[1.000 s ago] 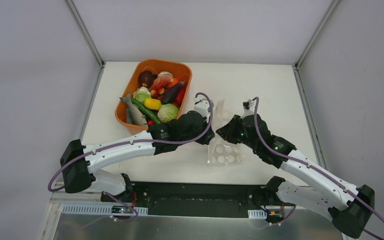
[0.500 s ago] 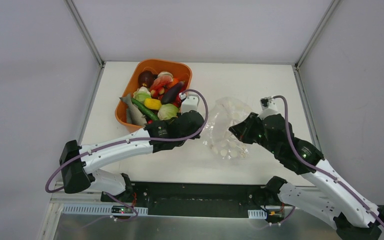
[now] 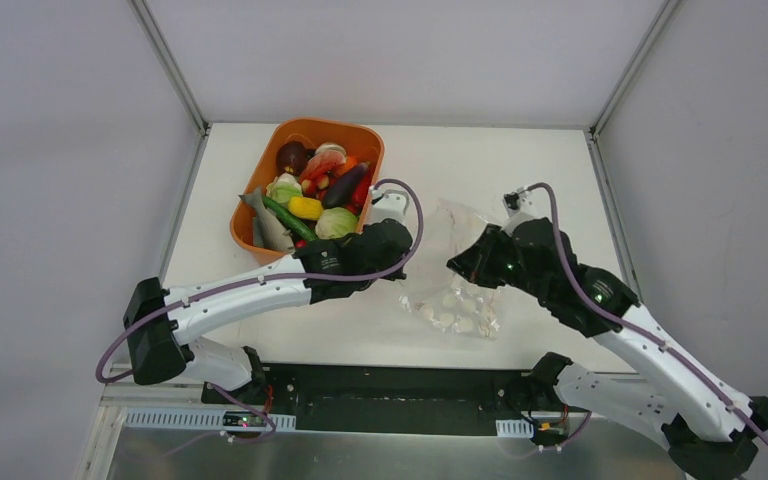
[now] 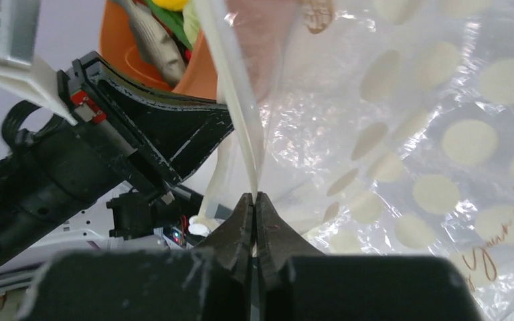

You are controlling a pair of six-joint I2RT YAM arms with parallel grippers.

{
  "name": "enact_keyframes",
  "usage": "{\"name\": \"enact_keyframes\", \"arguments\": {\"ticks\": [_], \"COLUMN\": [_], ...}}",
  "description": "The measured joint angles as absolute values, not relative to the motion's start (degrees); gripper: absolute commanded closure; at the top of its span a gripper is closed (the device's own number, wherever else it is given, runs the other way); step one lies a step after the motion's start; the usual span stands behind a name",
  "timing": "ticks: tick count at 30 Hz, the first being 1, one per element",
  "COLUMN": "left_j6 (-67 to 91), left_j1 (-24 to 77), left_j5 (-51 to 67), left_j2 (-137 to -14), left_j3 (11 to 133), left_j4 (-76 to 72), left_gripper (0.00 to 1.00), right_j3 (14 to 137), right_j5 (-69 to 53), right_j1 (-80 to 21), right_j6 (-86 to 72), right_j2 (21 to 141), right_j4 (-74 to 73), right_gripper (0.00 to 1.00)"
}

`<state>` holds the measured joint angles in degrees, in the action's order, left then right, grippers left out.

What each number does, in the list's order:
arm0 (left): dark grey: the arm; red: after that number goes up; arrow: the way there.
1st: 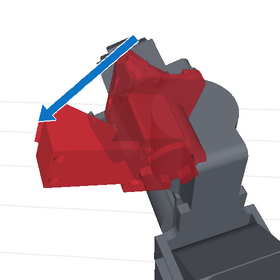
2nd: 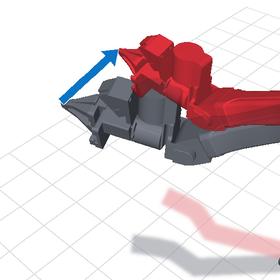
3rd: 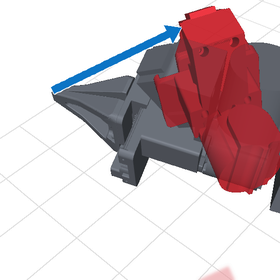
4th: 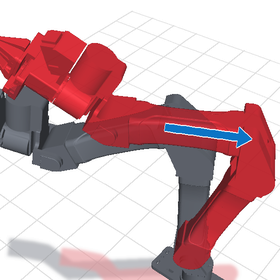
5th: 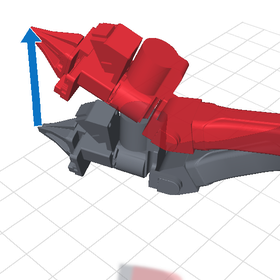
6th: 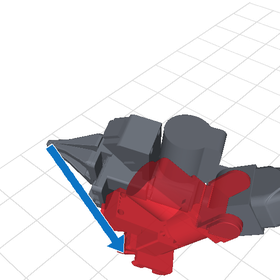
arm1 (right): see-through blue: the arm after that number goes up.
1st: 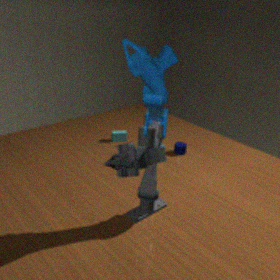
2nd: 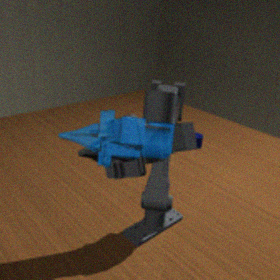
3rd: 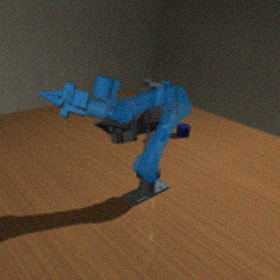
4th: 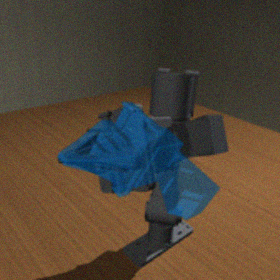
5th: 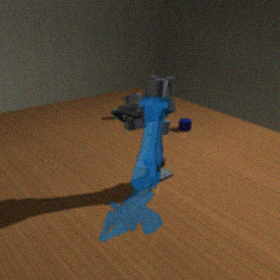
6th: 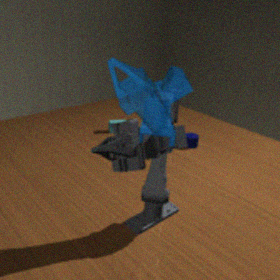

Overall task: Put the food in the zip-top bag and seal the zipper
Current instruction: Open the zipper of the food storage bag.

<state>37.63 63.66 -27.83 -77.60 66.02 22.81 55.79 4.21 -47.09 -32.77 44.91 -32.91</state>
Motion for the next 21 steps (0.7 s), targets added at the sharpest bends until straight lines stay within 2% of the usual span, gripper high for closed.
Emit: {"name": "enact_keyframes", "arguments": {"ticks": [3,7,13,17,21], "left_j6": [34.09,32.86,34.94,36.71,36.42], "left_j1": [63.7,63.64,57.49,51.24,50.61], "left_j5": [-21.32,-19.49,-18.31,-17.17,-14.37], "left_j2": [-79.07,-79.4,-78.24,-76.53,-75.42], "left_j3": [67.37,68.16,65.3,60.6,60.03], "left_j4": [19.88,19.18,18.68,19.29,19.0], "left_gripper": [1.0,1.0,1.0,1.0,1.0], "right_j3": [60.93,70.35,83.11,85.08,85.14], "right_j5": [4.99,10.17,3.62,3.64,4.43], "right_j1": [-47.4,-49.25,-50.35,-49.76,-47.88], "right_j6": [-32.93,-32.71,-28.84,-28.4,-28.97], "right_j2": [52.18,63.66,72.29,71.37,70.81], "right_j4": [-36.51,-41.36,-47.55,-47.64,-48.69], "right_gripper": [1.0,1.0,1.0,1.0,1.0]}}
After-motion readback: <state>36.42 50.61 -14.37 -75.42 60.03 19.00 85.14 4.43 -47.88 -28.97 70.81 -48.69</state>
